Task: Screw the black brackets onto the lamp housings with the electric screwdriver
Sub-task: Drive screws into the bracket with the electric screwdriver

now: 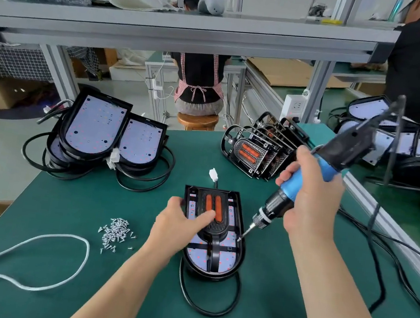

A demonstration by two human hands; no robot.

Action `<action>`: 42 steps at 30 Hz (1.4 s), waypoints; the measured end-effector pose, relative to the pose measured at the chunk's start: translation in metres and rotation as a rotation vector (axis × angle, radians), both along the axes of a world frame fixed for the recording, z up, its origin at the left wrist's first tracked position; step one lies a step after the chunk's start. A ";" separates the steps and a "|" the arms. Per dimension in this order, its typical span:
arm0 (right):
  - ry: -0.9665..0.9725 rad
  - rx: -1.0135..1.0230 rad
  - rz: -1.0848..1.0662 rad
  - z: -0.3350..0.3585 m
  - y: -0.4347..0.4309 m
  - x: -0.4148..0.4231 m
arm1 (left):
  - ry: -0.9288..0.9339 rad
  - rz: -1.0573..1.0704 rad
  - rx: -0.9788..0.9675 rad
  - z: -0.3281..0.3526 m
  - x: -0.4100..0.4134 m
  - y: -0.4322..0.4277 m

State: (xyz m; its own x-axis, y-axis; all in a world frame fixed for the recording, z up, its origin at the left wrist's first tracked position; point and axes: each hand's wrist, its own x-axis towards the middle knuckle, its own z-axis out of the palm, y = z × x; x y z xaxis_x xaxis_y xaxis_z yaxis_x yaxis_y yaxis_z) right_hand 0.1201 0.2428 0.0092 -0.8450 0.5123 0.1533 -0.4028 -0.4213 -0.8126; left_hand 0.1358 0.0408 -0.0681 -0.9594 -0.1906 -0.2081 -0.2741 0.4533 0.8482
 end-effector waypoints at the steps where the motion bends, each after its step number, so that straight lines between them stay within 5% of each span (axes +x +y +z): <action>1: -0.001 0.037 0.016 -0.001 -0.003 0.000 | -0.009 -0.020 -0.019 0.001 -0.003 0.003; 33: 0.036 0.368 0.137 -0.019 -0.038 -0.007 | 0.057 -0.008 0.114 -0.017 -0.014 0.009; 42: 0.163 0.427 0.378 -0.021 -0.033 -0.003 | 0.070 -0.009 0.116 -0.018 -0.013 0.010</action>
